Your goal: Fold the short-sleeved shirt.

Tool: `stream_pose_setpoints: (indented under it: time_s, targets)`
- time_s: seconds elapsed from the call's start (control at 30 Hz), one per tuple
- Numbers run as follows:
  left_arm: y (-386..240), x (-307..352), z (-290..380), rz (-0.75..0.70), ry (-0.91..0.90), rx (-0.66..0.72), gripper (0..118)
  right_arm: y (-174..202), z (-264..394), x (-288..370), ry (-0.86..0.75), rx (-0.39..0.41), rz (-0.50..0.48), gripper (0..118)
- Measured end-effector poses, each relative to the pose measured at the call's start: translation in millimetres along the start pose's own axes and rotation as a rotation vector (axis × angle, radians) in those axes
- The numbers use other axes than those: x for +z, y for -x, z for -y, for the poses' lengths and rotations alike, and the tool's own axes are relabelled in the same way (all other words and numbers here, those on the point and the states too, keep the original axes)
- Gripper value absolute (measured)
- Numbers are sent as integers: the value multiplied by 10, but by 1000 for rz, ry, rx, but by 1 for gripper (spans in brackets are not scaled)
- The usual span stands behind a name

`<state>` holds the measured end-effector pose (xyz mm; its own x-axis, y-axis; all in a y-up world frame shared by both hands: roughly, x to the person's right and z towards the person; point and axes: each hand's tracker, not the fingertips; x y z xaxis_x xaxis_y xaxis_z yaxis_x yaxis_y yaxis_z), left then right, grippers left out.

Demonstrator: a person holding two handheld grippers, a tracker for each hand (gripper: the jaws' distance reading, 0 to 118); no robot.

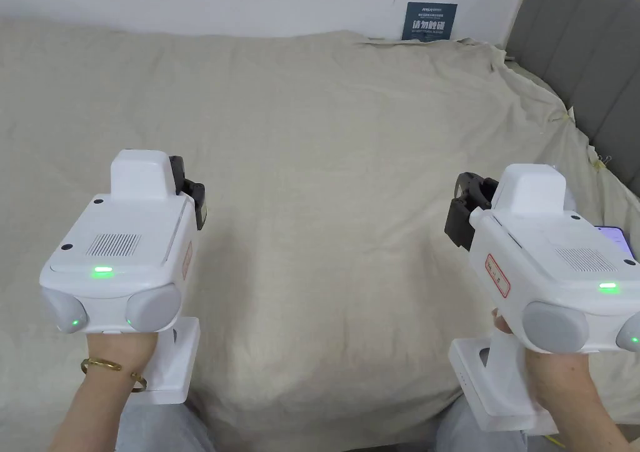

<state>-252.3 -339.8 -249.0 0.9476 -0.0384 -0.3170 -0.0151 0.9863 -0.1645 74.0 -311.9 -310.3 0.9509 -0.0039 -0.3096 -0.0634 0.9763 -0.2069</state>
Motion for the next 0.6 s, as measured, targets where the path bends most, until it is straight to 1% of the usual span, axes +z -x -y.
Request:
stream_pose_setpoints:
  time_s: [0.2, 0.37, 0.6]
  targets:
    - [-16, 27, 15, 4, -4, -12, 0, -51, 8, -41, -14, 11, 18, 0]
    - [-34, 41, 12, 4, -7, -24, 0, 55, -43, 23, -20, 18, 25, 0]
    - [-44, 54, 7, 6, -16, -28, 0, -6, 0, -53, -18, 28, 41, 0]
